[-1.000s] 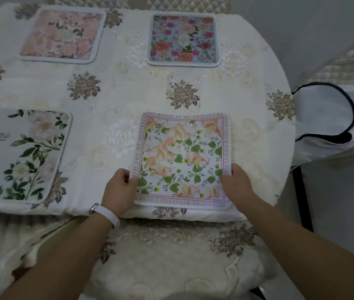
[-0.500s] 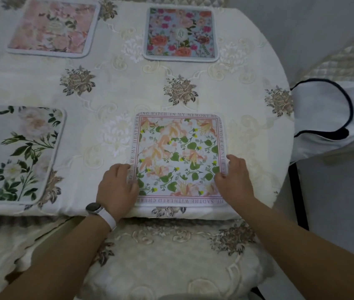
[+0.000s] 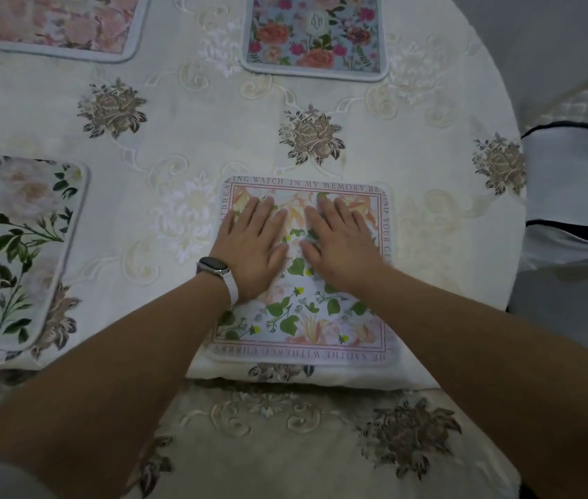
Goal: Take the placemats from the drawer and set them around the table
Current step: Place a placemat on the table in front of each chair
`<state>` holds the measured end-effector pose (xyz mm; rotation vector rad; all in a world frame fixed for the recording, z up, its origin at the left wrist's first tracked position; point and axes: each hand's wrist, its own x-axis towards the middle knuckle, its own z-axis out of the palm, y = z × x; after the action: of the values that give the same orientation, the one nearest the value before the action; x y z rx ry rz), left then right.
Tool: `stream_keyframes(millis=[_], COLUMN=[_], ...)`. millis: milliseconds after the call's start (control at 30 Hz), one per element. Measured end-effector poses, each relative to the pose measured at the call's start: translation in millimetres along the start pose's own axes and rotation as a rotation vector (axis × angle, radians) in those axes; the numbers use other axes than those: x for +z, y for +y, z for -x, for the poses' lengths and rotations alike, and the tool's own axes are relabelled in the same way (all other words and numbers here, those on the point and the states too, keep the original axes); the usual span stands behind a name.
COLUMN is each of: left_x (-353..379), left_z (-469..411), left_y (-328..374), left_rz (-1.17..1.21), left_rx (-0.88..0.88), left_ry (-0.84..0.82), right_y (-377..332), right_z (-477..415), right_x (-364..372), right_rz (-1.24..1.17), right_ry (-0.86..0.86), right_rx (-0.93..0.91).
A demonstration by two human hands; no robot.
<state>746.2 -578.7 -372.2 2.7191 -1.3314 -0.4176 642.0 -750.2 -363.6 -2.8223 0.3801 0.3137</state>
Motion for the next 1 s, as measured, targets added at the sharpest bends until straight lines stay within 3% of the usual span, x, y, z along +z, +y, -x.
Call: stream_keyframes(millis=[400,833,900,1000], left_x=[-8,-3,-1,8], left_z=[-55,-21,-1,27], left_y=[-9,-17,-11,12], left_rz=[-0.030,0.099,0.070,0.047], left_rx=[-0.013,-0.457,-0.420,-0.201], left_ry=[0.007,0.095,0.105,0.060], right_y=[9,48,42,9], right_z=[-40,-9,4,30], right_x=[3,-3,-2,9], right_rz=[0.095,-0.032,-0.019,0.026], right_ry=[0.034,0.116,0.115,0.069], right_rx=[-0.041,0.381,0.363,0.103])
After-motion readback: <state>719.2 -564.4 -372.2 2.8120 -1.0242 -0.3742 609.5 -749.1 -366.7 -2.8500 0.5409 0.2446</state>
